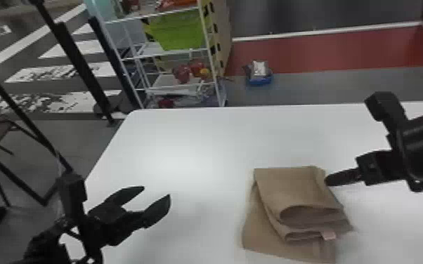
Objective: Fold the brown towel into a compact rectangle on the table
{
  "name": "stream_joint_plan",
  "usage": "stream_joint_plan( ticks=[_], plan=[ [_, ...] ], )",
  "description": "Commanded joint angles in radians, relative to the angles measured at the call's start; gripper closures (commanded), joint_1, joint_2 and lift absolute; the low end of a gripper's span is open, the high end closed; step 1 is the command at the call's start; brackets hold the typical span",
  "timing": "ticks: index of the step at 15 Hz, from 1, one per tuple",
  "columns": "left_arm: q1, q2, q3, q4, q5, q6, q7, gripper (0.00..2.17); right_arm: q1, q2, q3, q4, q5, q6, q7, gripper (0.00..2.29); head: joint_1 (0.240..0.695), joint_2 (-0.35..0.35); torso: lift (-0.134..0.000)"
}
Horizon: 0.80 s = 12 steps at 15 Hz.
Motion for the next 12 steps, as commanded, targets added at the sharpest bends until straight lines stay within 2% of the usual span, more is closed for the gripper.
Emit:
stream_joint_plan(
  ticks=[1, 2, 4, 5, 8, 12],
  plan=[
    [-0.011, -0.003, 0.006, 0.006, 0.002, 0.000, -0.001, 0.08, 0.119, -0.081, -0.016, -0.246, 0.000, -0.113, 0.105, 0.37, 0.695, 0.310, -0.134],
    [-0.016, -0.003, 0.006, 0.006, 0.000, 0.000, -0.001, 0.08, 0.159, -0.119, -0.013, -0.312, 0.026, -0.202, 0.143, 0.11, 0.695, 0.312, -0.134],
    [-0.018, -0.003, 0.005, 0.008, 0.000, 0.000, 0.001, 0.08, 0.245, -0.147, -0.011, -0.381, 0.087, -0.503, 0.229, 0.08, 0.695, 0.312, -0.134],
    [-0.019, -0.003, 0.005, 0.014, 0.000, 0.000, 0.001, 0.08, 0.279, -0.162, -0.015, -0.400, 0.092, -0.656, 0.263, 0.08, 0.695, 0.308, -0.134],
    [-0.028, -0.003, 0.006, 0.020, -0.001, 0.000, 0.002, 0.08, 0.342, -0.234, 0.005, -0.435, 0.121, -0.889, 0.263, 0.09, 0.695, 0.325, -0.134],
    [-0.039, -0.003, 0.006, 0.026, -0.008, 0.000, 0.004, 0.08, 0.360, -0.266, 0.039, -0.443, 0.158, -0.978, 0.263, 0.12, 0.695, 0.336, -0.134]
  ],
)
